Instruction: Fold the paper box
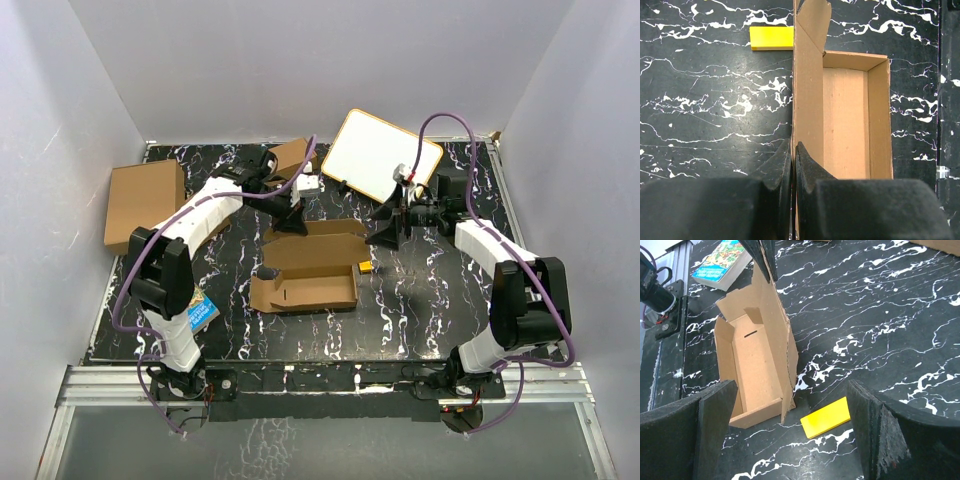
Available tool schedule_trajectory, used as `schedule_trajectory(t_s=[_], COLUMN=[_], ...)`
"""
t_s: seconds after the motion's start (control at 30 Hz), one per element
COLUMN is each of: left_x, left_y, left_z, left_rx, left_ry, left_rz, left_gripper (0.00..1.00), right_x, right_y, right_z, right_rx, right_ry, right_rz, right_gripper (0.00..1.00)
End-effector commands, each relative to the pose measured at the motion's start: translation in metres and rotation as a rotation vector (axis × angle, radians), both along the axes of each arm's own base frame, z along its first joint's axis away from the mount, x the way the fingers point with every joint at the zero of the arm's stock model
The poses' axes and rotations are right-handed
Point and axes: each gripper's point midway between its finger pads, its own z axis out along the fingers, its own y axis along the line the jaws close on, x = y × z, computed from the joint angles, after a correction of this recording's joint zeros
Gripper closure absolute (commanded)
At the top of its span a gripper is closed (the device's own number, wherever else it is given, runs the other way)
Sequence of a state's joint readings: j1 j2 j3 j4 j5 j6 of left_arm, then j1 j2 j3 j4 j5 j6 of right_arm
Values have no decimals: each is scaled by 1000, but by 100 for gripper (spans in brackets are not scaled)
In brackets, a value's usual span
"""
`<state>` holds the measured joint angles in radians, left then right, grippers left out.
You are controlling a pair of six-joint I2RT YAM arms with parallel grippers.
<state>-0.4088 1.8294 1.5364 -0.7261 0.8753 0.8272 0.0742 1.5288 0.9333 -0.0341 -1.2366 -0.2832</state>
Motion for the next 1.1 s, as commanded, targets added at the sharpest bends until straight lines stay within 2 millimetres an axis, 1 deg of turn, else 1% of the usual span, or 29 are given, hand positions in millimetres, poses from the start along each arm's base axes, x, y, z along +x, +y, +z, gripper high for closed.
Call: schedule_trajectory(t_s=[0.0,0.13,0.23,0.33,0.47,0.63,0.77,0.87,0.9,0.93,1.0,1.07], left_x=[-4,-8,-10,-12,-15,-16,-14,-11,-9,-6,-1,3], left_y=[-10,-18,-22,-24,-27,-26,-26,-26,-26,-25,-23,-18], left_z=[36,41,44,48,48,49,51,55,56,58,67,74], left_rx=[-48,-54,-61,-73,-77,-69,-70,-69,-69,-67,-78,-90], left_ry=[-109,-119,-117,-120,-115,-119,-131,-145,-153,-162,-186,-237], left_rz=[-55,-82,-98,-109,-124,-128,-124,-100,-80,-54,22,89], left_gripper=[100,100,100,100,100,100,100,100,97,91,83,70], right_x=[7,10,11,8,2,-1,-9,-12,-13,-13,-14,-14], right_y=[12,26,32,37,47,49,50,49,49,48,46,44], right_z=[11,3,-1,-5,-6,-4,-2,-1,1,1,4,6], right_rx=[-30,-84,-97,-99,-98,-97,-86,-84,-83,-82,-75,-68], right_ry=[-97,-87,-75,-62,-68,-83,-113,-133,-141,-144,-151,-154], right_rz=[34,24,30,51,92,120,173,195,198,199,202,203], right_gripper=[0,1,9,21,36,64,87,91,92,92,92,92])
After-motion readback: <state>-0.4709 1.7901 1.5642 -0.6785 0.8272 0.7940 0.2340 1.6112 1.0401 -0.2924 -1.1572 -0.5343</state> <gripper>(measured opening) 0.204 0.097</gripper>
